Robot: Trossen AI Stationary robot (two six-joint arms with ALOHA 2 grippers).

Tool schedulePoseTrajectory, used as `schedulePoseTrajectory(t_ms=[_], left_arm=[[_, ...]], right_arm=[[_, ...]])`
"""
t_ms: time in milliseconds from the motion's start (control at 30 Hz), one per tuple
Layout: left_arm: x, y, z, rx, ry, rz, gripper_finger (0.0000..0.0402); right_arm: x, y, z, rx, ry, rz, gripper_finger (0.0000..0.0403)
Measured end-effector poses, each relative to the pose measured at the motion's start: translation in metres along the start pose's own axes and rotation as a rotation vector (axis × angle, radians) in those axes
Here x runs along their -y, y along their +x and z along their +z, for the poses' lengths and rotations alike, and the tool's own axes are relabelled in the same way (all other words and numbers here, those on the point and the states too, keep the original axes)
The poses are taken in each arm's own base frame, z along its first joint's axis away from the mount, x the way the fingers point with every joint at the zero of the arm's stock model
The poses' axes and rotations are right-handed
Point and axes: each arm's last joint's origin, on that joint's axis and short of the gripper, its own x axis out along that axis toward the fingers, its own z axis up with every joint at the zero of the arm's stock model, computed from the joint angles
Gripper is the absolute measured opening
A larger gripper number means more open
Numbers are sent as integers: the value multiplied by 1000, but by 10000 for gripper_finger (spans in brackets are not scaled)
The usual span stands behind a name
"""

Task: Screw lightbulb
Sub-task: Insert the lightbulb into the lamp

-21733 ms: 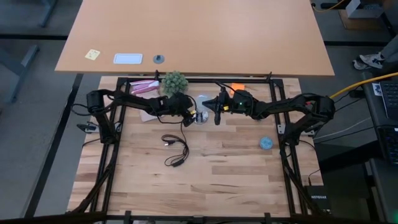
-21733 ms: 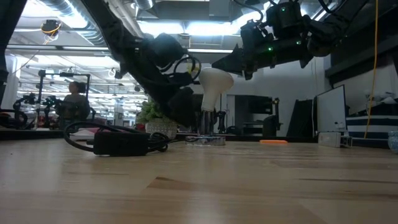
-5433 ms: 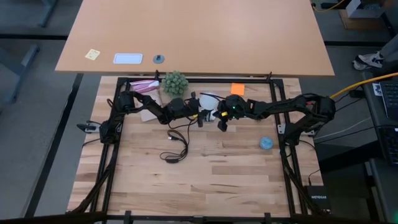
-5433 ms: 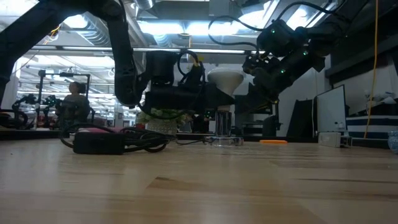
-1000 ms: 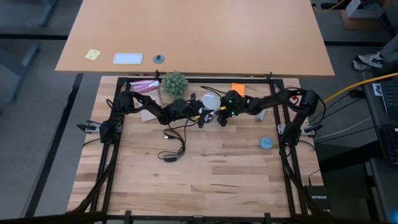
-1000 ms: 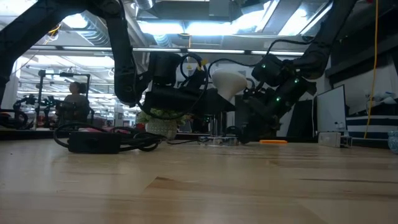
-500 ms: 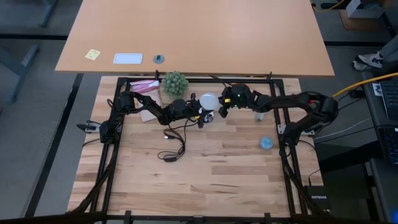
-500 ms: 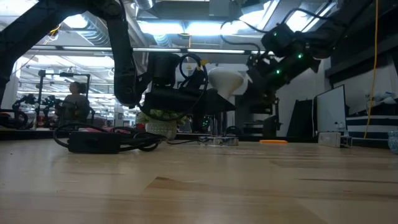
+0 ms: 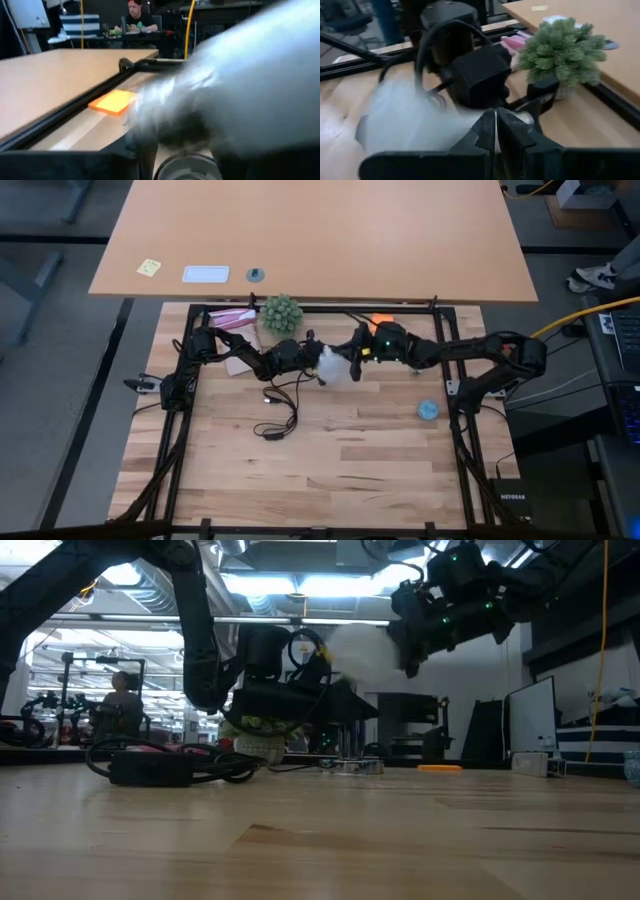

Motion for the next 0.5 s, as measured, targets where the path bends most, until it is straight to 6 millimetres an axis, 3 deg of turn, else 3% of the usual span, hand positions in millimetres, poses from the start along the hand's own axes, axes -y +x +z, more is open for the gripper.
schedulePoseTrajectory(t_ms=[133,333,500], left_arm=[[2,0,0,-1,-10,-4,143],[3,0,0,1,-28,-6,143],[1,0,8,77,-56,-1,143]], right_arm=[[-7,1,-3,-24,-32,-82,23],[-2,0,-10,-86,-46,-224,23],[-2,-2,-9,-103,-156,-220,23]])
